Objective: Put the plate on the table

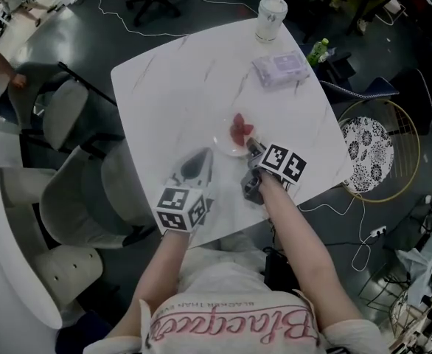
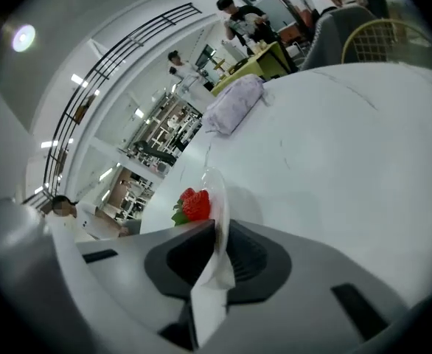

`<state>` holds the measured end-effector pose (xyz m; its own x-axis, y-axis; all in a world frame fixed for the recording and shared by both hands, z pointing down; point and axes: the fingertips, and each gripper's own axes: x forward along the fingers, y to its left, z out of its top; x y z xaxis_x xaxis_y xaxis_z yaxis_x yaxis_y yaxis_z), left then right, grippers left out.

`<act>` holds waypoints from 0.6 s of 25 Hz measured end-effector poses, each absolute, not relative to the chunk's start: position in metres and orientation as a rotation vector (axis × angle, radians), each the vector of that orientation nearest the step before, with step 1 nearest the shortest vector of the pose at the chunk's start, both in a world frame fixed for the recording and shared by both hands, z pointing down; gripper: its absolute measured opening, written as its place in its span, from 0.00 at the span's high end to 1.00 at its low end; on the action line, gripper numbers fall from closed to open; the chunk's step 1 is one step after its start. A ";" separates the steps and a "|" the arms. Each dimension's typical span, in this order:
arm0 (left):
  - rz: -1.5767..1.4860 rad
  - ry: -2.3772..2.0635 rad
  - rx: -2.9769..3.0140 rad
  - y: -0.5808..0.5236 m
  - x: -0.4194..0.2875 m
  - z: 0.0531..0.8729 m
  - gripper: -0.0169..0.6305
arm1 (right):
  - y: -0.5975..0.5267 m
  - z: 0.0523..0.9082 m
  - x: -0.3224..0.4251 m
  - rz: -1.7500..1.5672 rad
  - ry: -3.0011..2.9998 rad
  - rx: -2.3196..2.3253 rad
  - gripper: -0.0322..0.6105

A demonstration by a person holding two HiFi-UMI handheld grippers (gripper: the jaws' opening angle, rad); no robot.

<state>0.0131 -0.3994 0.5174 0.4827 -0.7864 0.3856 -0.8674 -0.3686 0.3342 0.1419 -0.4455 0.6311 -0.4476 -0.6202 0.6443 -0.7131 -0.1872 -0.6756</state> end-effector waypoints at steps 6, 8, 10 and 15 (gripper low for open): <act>0.232 -1.381 2.229 -0.406 0.012 0.522 0.97 | -0.461 0.636 0.146 1.338 -1.894 1.580 0.82; 0.235 -1.385 2.231 -0.407 0.011 0.521 0.97 | -0.462 0.640 0.152 1.250 -1.860 1.574 0.80; 0.233 -1.392 2.232 -0.408 0.010 0.519 0.97 | -0.462 0.643 0.154 1.230 -1.852 1.566 0.80; 0.221 -1.414 2.231 -0.411 0.005 0.516 0.97 | -0.462 0.636 0.154 1.278 -1.922 1.555 0.79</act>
